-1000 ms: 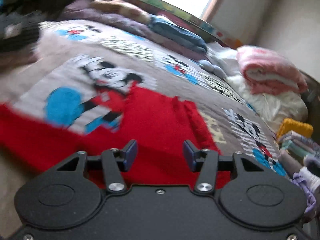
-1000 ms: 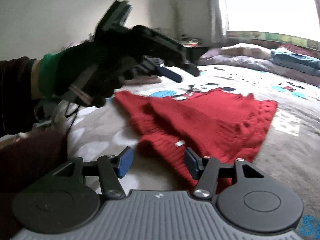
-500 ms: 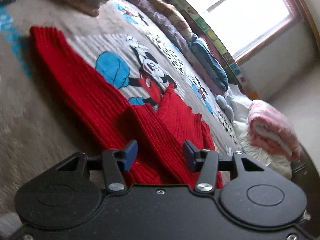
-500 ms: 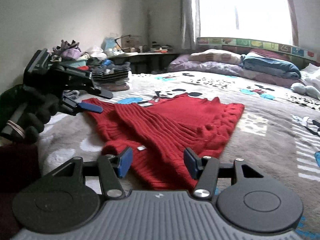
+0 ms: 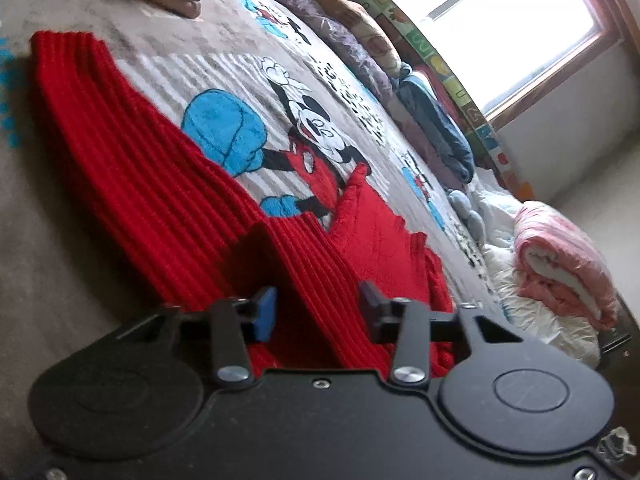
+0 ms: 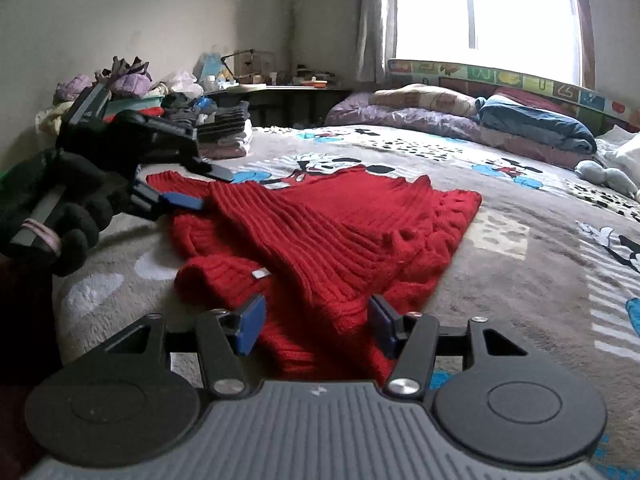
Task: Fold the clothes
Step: 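Close the left tool on the red sleeve, then lift the sleeve with the left tool and lay it across the body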
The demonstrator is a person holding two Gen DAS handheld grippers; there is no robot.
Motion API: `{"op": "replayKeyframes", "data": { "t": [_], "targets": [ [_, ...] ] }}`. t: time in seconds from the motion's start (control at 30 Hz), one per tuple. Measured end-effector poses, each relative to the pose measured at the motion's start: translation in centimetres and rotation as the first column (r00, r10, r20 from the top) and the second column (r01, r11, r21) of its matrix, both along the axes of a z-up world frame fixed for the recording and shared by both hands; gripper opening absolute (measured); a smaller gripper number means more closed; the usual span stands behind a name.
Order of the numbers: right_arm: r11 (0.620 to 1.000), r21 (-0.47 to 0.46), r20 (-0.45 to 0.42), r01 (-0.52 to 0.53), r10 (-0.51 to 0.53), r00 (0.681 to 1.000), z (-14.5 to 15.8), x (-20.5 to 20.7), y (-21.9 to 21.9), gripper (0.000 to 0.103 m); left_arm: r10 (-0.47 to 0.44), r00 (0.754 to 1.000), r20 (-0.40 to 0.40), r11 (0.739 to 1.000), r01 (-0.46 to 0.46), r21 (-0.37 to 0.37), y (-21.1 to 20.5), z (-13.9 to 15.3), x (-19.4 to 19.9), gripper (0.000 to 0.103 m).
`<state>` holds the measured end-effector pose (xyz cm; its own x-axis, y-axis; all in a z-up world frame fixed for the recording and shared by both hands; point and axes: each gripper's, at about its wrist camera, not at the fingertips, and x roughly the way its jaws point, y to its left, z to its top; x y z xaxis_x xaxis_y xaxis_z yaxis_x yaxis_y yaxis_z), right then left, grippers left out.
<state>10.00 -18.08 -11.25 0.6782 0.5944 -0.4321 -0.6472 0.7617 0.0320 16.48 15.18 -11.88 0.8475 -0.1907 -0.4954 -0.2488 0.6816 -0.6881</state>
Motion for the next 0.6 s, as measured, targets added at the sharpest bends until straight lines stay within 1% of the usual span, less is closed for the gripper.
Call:
{"op": "replayKeyframes", "data": {
  "t": [0.03, 0.07, 0.1, 0.13, 0.33, 0.43, 0.6],
  "targets": [
    [1.000, -0.001, -0.002, -0.002, 0.002, 1.000, -0.1, 0.1, 0.0, 0.057, -0.004, 1.000, 0.004, 1.000, 0.004, 0.006, -0.1, 0.1, 0.2, 0.027],
    [1.000, 0.001, -0.004, -0.002, 0.002, 1.000, -0.1, 0.2, 0.0, 0.057, -0.009, 1.000, 0.012, 1.000, 0.009, 0.018, -0.3, 0.3, 0.4, 0.010],
    [1.000, 0.003, -0.005, -0.001, 0.001, 1.000, -0.2, 0.2, -0.1, 0.057, -0.016, 1.000, 0.019, 0.999, 0.016, 0.038, -0.5, 0.7, 0.4, 0.008],
    [1.000, 0.004, -0.007, 0.000, 0.000, 1.000, -0.2, 0.2, -0.1, 0.057, -0.024, 0.999, 0.026, 0.998, 0.023, 0.058, -0.7, 1.1, 0.5, 0.008],
    [1.000, 0.015, -0.023, -0.013, 0.013, 1.000, -0.3, 0.4, -0.3, 0.057, -0.086, 0.991, 0.107, 0.992, 0.074, 0.105, -2.4, 4.5, 1.1, 0.006],
    [0.999, 0.016, -0.037, -0.034, 0.034, 0.999, -0.4, 0.5, -0.2, 0.058, -0.122, 0.982, 0.145, 0.987, 0.104, 0.125, -3.9, 6.3, 2.2, 0.006],
    [0.998, 0.015, -0.051, -0.056, 0.056, 0.997, -0.4, 0.4, -0.1, 0.058, -0.186, 0.964, 0.189, 0.977, 0.161, 0.138, -6.5, 8.7, 4.8, 0.006]
  ]
}}
